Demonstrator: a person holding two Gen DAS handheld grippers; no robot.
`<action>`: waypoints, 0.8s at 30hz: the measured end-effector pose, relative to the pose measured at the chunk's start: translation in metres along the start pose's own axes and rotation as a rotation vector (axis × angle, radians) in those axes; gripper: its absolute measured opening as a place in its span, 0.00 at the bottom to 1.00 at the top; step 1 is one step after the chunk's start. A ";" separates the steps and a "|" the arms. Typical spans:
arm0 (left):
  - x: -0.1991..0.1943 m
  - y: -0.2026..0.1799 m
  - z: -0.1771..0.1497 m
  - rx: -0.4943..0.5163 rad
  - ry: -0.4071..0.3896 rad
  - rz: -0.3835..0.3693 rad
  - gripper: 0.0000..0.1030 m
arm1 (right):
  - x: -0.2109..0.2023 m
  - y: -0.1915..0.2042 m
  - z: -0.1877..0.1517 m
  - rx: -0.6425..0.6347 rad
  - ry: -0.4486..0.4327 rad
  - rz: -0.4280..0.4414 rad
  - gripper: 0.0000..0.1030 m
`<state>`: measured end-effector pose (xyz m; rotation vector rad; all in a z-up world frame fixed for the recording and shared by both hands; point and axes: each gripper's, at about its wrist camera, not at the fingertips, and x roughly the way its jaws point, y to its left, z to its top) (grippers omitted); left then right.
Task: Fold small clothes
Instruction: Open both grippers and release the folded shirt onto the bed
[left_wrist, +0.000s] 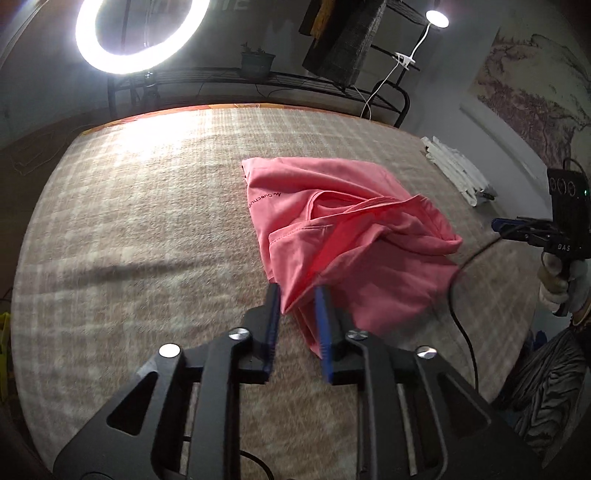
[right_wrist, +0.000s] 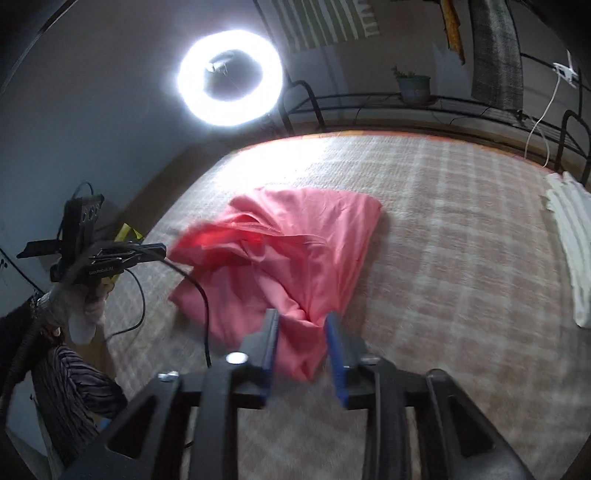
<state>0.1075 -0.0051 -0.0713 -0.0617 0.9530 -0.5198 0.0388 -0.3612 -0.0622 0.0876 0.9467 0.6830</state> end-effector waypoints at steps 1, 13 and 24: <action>-0.005 0.002 0.002 -0.012 -0.013 -0.004 0.28 | -0.009 -0.002 -0.001 0.007 -0.012 0.010 0.29; 0.060 -0.001 0.039 -0.023 0.045 0.035 0.36 | 0.027 0.015 0.006 -0.024 0.024 -0.047 0.40; 0.087 -0.010 0.045 0.036 0.071 0.046 0.06 | 0.082 0.009 0.032 -0.022 0.054 -0.048 0.22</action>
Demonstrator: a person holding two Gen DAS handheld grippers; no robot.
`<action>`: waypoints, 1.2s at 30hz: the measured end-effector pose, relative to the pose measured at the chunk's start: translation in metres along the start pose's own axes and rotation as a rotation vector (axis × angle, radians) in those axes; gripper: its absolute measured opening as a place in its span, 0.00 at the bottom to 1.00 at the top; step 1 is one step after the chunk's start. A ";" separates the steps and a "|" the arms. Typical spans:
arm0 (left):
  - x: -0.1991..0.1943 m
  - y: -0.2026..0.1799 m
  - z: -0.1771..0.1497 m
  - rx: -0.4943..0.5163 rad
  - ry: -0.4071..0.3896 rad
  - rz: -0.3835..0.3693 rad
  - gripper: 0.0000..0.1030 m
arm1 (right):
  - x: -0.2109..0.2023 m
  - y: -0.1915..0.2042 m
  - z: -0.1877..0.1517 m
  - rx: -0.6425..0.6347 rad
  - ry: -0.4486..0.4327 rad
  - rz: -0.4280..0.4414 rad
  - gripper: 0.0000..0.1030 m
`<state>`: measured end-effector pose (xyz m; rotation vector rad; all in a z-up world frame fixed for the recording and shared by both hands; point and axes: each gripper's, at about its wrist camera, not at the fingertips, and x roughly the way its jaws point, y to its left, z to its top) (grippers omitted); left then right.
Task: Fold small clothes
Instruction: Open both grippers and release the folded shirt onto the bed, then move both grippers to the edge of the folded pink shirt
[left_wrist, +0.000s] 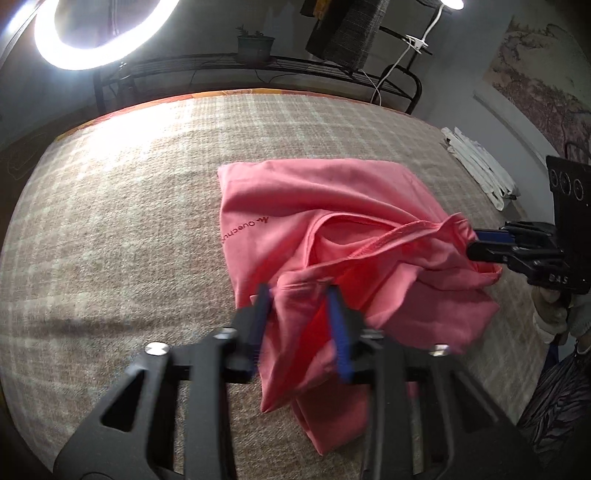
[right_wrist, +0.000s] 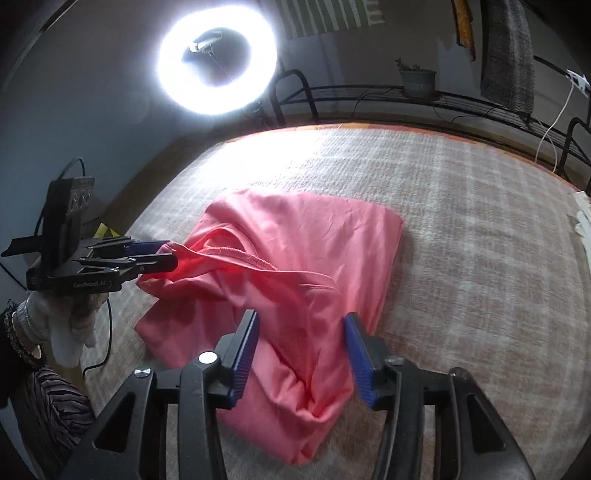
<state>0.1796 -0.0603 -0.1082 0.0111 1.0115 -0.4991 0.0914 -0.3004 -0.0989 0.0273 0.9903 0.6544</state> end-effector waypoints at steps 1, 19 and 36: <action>-0.001 -0.003 -0.001 0.010 -0.003 0.007 0.05 | 0.002 0.001 0.000 -0.008 0.009 0.006 0.16; -0.054 -0.044 -0.097 0.299 -0.003 0.059 0.03 | -0.058 0.059 -0.092 -0.354 0.040 -0.136 0.04; -0.033 0.032 -0.082 -0.319 0.086 -0.218 0.36 | -0.057 -0.035 -0.080 0.392 -0.023 0.243 0.45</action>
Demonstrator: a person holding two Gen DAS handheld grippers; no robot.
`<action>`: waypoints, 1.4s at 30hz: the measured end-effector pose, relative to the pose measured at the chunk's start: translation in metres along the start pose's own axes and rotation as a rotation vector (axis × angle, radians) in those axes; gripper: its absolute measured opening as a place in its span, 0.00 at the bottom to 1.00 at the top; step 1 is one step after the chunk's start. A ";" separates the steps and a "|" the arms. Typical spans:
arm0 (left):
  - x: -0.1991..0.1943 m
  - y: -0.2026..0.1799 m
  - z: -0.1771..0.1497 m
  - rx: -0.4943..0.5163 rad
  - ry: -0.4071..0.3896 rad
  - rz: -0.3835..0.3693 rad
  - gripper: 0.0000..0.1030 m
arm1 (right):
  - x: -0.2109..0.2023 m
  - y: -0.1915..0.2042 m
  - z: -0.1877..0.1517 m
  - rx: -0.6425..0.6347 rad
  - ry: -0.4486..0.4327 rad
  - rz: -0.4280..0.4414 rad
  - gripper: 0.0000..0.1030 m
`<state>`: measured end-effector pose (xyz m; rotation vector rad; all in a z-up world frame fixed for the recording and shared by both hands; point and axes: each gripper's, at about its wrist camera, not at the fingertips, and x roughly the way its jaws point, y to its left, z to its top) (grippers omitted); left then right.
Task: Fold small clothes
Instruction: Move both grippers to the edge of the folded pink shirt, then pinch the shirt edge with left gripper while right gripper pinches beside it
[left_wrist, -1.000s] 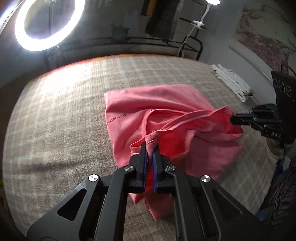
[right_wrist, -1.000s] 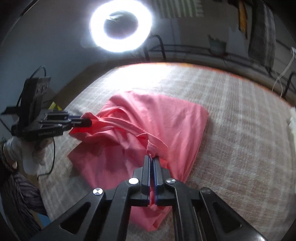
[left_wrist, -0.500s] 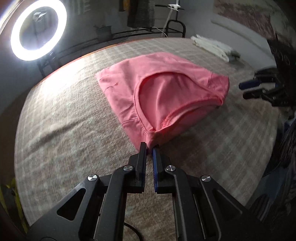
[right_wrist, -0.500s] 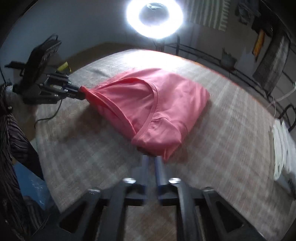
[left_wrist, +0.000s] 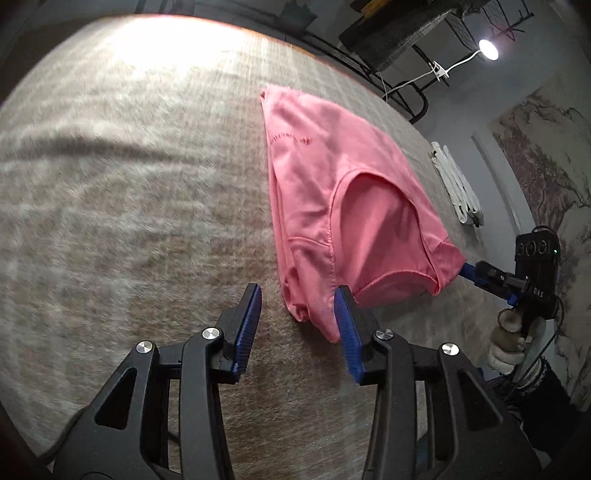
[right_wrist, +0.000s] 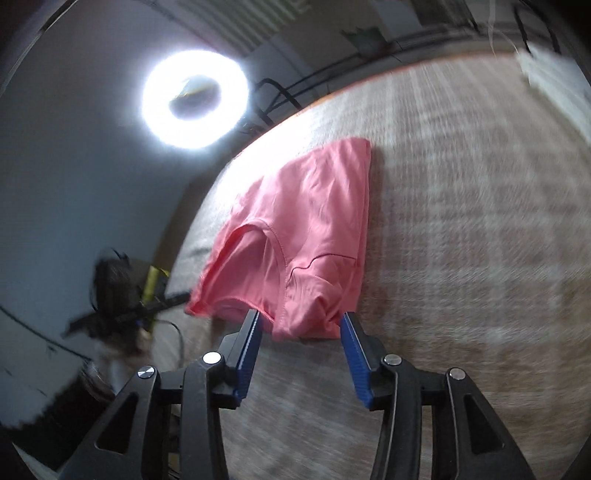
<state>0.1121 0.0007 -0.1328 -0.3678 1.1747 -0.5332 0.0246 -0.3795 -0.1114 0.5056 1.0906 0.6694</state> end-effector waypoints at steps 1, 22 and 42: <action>0.003 -0.003 -0.001 -0.001 0.005 -0.016 0.29 | 0.003 0.000 0.001 0.016 0.001 0.011 0.45; -0.023 -0.015 -0.015 0.160 0.029 0.134 0.05 | 0.026 0.003 -0.022 -0.025 0.135 0.004 0.11; 0.028 0.049 0.122 -0.290 -0.117 -0.105 0.38 | 0.051 -0.023 0.118 0.037 -0.033 -0.018 0.50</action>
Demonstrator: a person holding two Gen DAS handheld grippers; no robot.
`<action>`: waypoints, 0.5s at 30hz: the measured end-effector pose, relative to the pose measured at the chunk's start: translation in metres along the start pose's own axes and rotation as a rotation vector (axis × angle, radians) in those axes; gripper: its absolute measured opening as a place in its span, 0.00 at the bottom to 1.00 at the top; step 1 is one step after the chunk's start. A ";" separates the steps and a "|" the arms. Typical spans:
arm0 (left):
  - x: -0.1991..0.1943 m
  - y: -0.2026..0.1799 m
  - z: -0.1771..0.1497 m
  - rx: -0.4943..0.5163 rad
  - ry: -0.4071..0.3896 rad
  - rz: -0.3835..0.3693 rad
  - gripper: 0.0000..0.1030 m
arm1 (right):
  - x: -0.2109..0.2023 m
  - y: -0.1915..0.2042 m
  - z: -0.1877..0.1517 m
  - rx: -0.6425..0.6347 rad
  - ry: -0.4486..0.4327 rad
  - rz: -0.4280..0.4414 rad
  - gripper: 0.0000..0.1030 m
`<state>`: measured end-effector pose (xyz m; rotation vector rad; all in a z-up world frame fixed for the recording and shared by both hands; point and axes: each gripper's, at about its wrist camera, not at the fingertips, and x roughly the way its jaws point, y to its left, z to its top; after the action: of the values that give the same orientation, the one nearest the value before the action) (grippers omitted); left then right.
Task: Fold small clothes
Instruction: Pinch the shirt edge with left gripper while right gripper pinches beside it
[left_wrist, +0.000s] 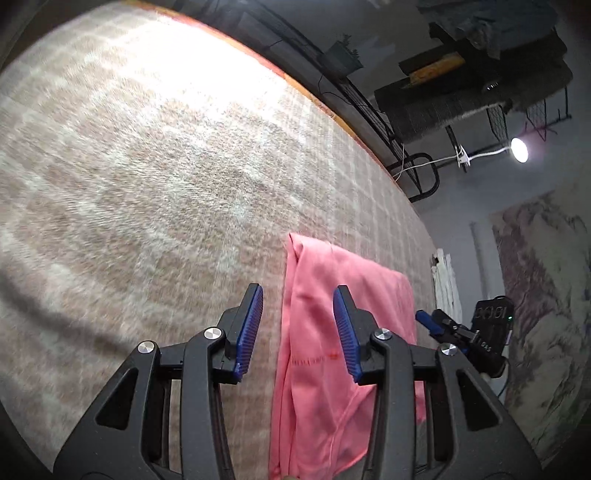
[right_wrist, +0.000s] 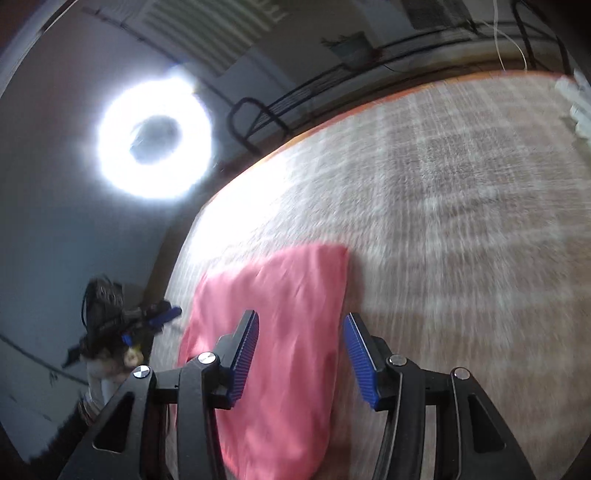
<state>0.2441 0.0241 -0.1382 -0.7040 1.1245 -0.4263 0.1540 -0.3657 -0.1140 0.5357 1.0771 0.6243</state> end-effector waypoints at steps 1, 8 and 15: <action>0.007 0.004 0.005 -0.019 0.011 -0.015 0.38 | 0.007 -0.004 0.004 0.013 0.004 -0.001 0.50; 0.036 0.007 0.022 -0.059 0.052 -0.114 0.30 | 0.041 -0.018 0.022 0.081 0.012 0.073 0.49; 0.027 -0.039 0.010 0.154 -0.064 0.027 0.05 | 0.049 -0.008 0.027 0.061 -0.012 0.067 0.03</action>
<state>0.2657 -0.0183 -0.1260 -0.5630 1.0283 -0.4593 0.1967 -0.3402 -0.1403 0.6296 1.0728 0.6472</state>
